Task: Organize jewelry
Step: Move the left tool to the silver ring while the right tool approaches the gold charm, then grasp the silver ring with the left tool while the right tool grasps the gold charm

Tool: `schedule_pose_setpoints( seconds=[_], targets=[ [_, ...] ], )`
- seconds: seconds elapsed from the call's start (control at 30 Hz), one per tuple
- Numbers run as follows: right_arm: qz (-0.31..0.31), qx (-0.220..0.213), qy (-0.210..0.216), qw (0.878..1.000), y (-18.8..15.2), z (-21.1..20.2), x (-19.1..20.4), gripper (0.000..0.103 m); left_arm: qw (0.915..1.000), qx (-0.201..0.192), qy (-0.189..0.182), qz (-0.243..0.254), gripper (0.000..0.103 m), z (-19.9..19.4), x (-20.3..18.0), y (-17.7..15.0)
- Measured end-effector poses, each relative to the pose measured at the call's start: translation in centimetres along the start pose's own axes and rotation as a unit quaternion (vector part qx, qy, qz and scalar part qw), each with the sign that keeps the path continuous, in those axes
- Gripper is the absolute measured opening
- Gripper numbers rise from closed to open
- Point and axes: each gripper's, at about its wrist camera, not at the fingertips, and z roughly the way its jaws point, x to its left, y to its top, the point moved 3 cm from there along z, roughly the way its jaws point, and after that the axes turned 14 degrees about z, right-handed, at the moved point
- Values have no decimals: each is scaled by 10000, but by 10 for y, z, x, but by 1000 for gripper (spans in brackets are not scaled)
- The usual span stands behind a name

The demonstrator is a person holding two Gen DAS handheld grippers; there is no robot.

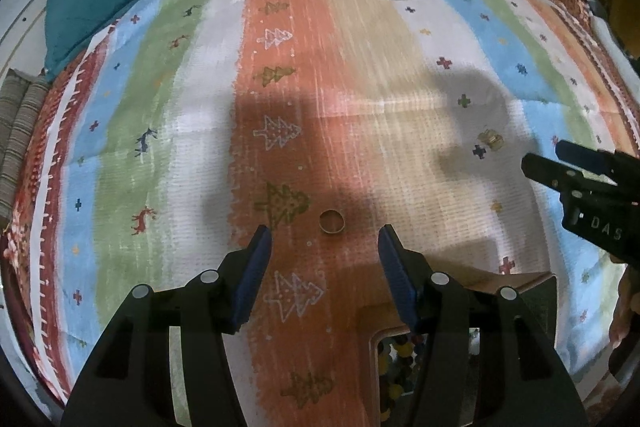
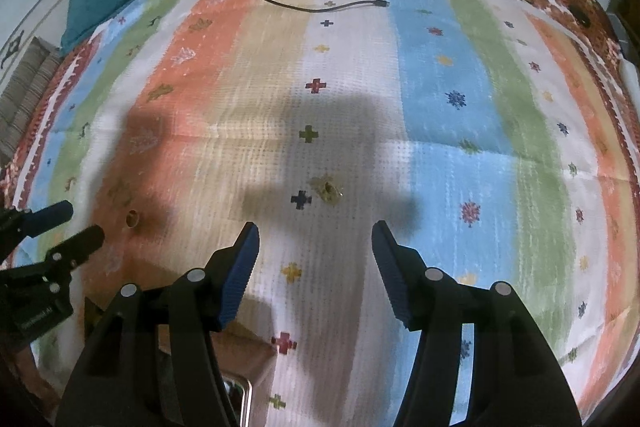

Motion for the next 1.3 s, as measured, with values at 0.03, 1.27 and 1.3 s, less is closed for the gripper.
schedule_pose_setpoints(
  seconds=[0.03,1.27,1.3],
  targets=[
    [-24,21,-13,10000,1,3,1,59,10000,34,9,17,56,2,0,0],
    [-140,511,-356,9980,23,71,8,41,9970,654,-329,246,32,60,-3,14],
    [-122,511,-383,9979,24,71,6,35,9970,659,-304,268,31,60,-4,14]
  ],
)
